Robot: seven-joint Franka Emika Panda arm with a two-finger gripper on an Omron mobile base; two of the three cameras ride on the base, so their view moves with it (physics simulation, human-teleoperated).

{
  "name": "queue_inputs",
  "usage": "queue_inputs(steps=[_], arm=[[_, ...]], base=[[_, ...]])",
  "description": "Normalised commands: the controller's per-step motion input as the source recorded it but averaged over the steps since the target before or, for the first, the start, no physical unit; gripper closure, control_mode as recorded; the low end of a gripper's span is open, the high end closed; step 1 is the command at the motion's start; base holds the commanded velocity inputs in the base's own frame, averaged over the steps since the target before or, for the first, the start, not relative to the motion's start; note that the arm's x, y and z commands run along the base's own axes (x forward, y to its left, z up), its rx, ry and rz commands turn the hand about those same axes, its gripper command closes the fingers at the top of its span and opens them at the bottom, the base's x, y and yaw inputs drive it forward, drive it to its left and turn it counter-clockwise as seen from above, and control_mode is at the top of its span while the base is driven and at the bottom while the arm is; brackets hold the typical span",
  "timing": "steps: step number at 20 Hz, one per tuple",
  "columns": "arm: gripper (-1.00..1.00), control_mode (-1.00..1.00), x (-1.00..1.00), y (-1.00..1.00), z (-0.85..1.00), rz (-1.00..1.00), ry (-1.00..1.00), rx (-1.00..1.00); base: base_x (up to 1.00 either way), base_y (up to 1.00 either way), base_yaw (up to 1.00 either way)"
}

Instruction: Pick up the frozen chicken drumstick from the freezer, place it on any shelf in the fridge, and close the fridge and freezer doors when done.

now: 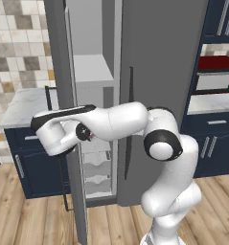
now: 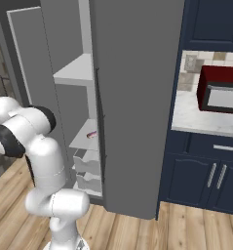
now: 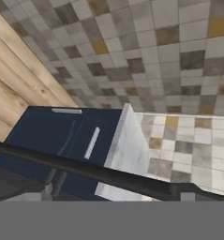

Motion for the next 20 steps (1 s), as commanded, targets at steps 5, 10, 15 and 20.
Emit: queue_inputs(steps=[5, 10, 15, 20], arm=[[-1.0, -1.0, 0.17, 1.0, -0.03, -0.42, 0.0, -0.17], [-1.0, -1.0, 0.1, 1.0, -0.07, -0.45, 0.0, -0.15], [-1.0, -1.0, 0.01, 0.46, -0.03, -0.49, 0.0, -0.06], [-1.0, -1.0, -0.09, -0.18, -0.02, -0.45, 0.0, 0.0]], base=[[0.0, 0.0, 0.0], [0.0, 0.0, 0.0], [0.0, 0.0, 0.0], [0.0, 0.0, 0.0]])
